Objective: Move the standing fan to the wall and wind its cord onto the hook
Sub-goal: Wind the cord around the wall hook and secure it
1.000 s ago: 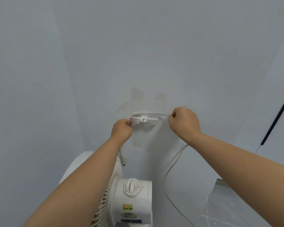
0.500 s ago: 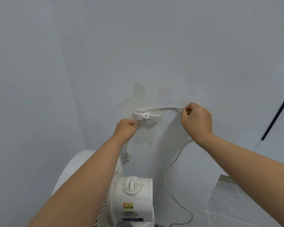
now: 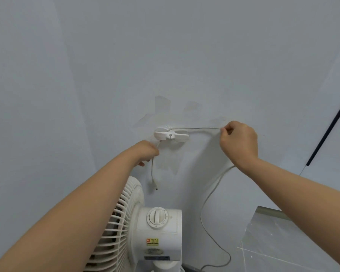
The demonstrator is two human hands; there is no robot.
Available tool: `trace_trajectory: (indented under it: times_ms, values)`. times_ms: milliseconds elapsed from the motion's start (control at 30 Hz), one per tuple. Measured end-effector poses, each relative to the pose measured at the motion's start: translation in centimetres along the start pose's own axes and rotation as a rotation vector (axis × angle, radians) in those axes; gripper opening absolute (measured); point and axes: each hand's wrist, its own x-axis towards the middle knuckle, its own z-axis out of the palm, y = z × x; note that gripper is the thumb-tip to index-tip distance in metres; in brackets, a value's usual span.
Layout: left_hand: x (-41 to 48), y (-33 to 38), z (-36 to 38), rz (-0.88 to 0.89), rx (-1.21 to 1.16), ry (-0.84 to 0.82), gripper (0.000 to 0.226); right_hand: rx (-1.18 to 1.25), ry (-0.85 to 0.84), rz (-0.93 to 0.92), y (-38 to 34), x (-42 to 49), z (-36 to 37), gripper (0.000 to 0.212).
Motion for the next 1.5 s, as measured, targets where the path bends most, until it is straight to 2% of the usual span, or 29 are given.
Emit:
trace_trajectory:
  times_ms: [167,267,400,500,567,633,800,867,1033,1167,1333,1400,1500]
  values:
    - [0.1,-0.3,0.0,0.016,-0.127,0.007,0.02,0.117,0.149,0.077,-0.6,1.3,-1.4,0.016]
    - [0.3,-0.6,0.6,0.017,-0.176,-0.006,0.009,0.223,0.227,0.152,-0.1,1.2,-2.1,0.016]
    - [0.6,-0.6,1.4,0.062,-0.2,0.048,0.029,0.1,0.1,0.105,1.5,-0.4,-2.1,0.016]
    - [0.6,-0.9,1.6,0.127,-0.158,0.07,0.031,0.113,0.038,0.012,1.5,-1.8,-1.6,0.033]
    - [0.5,-1.1,1.5,0.151,-0.143,0.074,0.031,0.112,0.071,-0.099,0.8,-2.1,-1.0,0.041]
    - [0.5,-1.1,1.5,0.162,-0.133,0.08,0.031,0.056,0.061,-0.223,-0.4,-2.0,0.0,0.035]
    - [0.6,-0.9,1.8,0.187,-0.129,0.081,0.027,-0.205,-0.22,-0.297,-3.5,-1.4,3.0,0.027]
    - [0.6,-1.0,1.7,0.197,-0.136,0.071,0.026,-0.331,-0.278,-0.344,-4.0,-0.8,3.8,0.022]
    - [0.5,-0.9,1.3,0.203,-0.168,0.018,0.021,-0.51,-0.314,-0.396,-4.0,0.1,4.7,0.01]
    - [0.1,-0.6,1.3,0.215,-0.174,-0.007,0.014,-0.677,-0.365,-0.497,-3.9,0.1,4.6,0.016]
    - [0.1,-0.9,1.2,0.226,-0.166,-0.018,0.018,-0.76,-0.353,-0.542,-4.0,0.0,5.1,0.006]
    - [0.1,-1.1,1.0,0.227,-0.171,-0.023,0.018,-0.824,-0.358,-0.59,-4.2,-0.2,5.3,0.015]
    - [0.1,-1.3,0.9,0.219,-0.183,-0.032,0.017,-0.821,-0.373,-0.645,-4.5,0.0,4.8,0.017]
